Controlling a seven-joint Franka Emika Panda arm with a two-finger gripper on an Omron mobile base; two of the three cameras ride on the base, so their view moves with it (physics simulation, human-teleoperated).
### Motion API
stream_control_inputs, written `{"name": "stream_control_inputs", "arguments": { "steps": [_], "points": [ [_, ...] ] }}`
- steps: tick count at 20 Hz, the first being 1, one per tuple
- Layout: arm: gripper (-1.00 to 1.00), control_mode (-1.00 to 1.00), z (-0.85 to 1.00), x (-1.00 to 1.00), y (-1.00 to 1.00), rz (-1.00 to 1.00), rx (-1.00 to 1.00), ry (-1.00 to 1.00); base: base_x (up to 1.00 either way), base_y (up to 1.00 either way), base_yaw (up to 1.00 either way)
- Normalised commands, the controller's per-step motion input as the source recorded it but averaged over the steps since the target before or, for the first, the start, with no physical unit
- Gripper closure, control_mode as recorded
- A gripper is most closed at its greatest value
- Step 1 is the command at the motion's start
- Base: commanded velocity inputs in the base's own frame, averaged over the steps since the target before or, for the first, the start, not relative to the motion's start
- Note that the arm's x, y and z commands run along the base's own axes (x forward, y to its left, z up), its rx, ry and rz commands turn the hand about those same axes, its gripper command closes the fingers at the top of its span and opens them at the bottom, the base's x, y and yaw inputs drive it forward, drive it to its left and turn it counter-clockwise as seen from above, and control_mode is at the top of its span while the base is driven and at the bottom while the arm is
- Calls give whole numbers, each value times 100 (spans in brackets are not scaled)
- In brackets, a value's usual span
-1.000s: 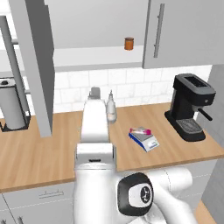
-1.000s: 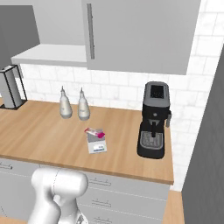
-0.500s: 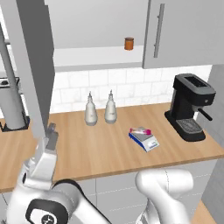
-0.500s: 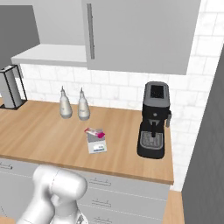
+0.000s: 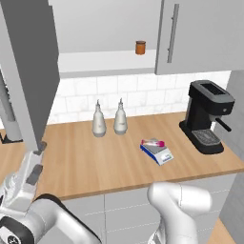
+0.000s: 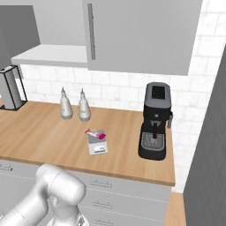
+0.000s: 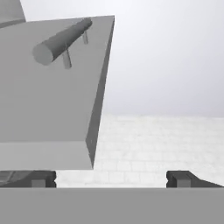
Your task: Pick the bar and place it on the digital scale for weighing, and close the cabinet.
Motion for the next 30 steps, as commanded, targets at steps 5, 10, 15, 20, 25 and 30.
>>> {"name": "stream_control_inputs", "arguments": {
  "steps": [5,10,15,20,25,30],
  "points": [
    [-100,-100,-72,-87,100,-2,-22,-17,0,0,0],
    [-100,-100,-24,-53,75,-2,-20,-7,0,0,0],
    [-100,-100,39,17,-9,0,2,41,0,0,0],
    [-100,-100,1,32,-30,1,1,23,0,0,0],
    [-100,-100,0,30,-30,5,2,10,0,0,0],
    [-100,-100,5,19,-34,3,7,7,0,0,0]
  ]
}}
